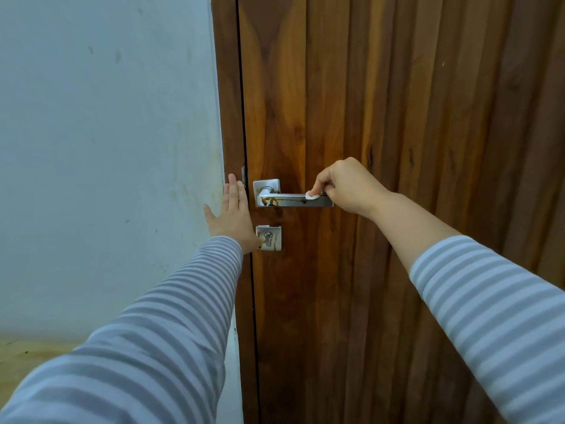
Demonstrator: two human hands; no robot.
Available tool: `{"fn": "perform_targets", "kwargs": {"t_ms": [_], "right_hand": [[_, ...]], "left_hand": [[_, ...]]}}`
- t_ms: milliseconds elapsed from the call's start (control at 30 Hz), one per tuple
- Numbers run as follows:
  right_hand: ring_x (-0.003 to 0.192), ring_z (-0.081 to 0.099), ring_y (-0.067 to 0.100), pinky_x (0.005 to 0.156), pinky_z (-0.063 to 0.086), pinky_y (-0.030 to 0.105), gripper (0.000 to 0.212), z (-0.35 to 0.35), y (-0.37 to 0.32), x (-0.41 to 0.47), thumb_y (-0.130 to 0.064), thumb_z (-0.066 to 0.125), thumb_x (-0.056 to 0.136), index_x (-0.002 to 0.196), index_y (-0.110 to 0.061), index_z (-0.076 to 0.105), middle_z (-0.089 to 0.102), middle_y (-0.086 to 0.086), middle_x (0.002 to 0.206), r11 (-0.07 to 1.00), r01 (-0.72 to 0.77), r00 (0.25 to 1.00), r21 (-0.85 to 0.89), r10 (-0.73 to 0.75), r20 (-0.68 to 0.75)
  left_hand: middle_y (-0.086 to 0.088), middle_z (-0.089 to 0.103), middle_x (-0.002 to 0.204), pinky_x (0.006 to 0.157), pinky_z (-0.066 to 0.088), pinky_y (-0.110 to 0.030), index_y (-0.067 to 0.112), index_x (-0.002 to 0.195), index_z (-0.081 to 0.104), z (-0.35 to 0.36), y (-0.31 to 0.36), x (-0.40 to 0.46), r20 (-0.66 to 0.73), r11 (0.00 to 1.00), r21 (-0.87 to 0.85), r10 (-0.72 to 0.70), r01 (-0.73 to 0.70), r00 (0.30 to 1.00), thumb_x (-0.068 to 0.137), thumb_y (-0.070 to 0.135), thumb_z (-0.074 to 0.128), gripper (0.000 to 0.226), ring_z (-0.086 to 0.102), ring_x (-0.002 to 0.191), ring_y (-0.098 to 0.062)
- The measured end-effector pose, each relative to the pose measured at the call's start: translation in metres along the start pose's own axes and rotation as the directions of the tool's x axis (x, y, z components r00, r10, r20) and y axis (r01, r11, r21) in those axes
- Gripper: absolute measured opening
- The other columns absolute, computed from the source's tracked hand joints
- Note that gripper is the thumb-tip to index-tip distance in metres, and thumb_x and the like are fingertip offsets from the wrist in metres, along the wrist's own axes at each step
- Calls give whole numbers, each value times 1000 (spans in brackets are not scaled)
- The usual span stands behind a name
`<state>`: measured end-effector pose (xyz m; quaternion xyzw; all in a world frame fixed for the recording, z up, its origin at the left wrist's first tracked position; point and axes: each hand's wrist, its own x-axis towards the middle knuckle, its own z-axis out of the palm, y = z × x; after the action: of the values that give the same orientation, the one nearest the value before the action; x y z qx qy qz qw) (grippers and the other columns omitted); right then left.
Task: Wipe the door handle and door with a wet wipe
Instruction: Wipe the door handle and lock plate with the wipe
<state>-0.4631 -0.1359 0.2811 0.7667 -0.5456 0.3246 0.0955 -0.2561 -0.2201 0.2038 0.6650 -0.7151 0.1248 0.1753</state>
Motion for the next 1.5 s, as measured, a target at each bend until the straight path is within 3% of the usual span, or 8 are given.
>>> {"fn": "perform_targets", "kwargs": {"t_ms": [267,400,667,833,1067,1233,1400,1500], "right_hand": [[96,61,17,88,50,28,30,-12,30,-23,1,49,93,90,-14,74,68,6,103,996,-86,994,26,88,-66],[101,60,15,86,46,22,27,-4,46,-30,-2,51,93,94,-14,74,68,4,106,967,-186,956,174,219,-194],[97,63,15,76,55,22,24,19,29,-21,1,54,91,100,-13,73,61,-2,102,674,-302,828,674,536,-165],[98,64,18,83,56,27,23,29,16,-21,-2,55,92,102,-15,72,63,2,106,571,-334,776,750,618,-126],[94,62,14,83,56,27,20,30,3,-35,-7,60,90,104,-13,73,64,-1,104,659,-286,761,696,597,-252],[91,67,15,75,58,23,19,22,-2,-42,-7,61,89,104,-14,71,60,-4,99,547,-263,746,794,637,-192],[87,66,12,77,58,29,15,34,-8,-43,-11,64,88,100,-14,73,69,-1,99,646,-234,749,727,596,-288],[87,63,6,68,52,15,15,44,-10,-41,-15,65,88,100,-16,74,71,-2,98,750,-232,729,620,556,-400]], "left_hand": [[-4,-42,152,116,4,-60,11,149,-26,-2,4,-2,30,999,-45,-1,2,1000,83,52,67,121,-25,146,-20],[-3,-43,152,117,4,-60,11,149,-27,-5,3,-4,47,998,-66,4,-1,999,84,47,67,119,-26,146,-19],[-3,-43,151,117,3,-60,12,149,-27,-8,3,-5,58,997,-70,14,-10,998,84,43,66,118,-25,146,-20],[-2,-42,152,117,4,-60,12,150,-26,-10,3,-5,61,997,-80,14,-9,998,84,40,66,117,-24,147,-20],[-3,-40,153,117,4,-60,11,151,-24,-12,5,-8,60,994,-109,13,-7,998,84,34,64,113,-23,147,-20],[-4,-36,155,115,0,-62,11,152,-22,-14,5,-9,39,995,-100,13,-9,999,88,38,62,109,-21,148,-20],[-3,-35,156,114,0,-64,11,152,-20,-7,4,-14,61,994,-109,13,-6,998,90,41,61,107,-17,149,-20],[-3,-35,156,114,0,-63,11,152,-21,-8,1,-16,80,993,-116,35,-25,996,90,43,61,107,-17,149,-20]]}}
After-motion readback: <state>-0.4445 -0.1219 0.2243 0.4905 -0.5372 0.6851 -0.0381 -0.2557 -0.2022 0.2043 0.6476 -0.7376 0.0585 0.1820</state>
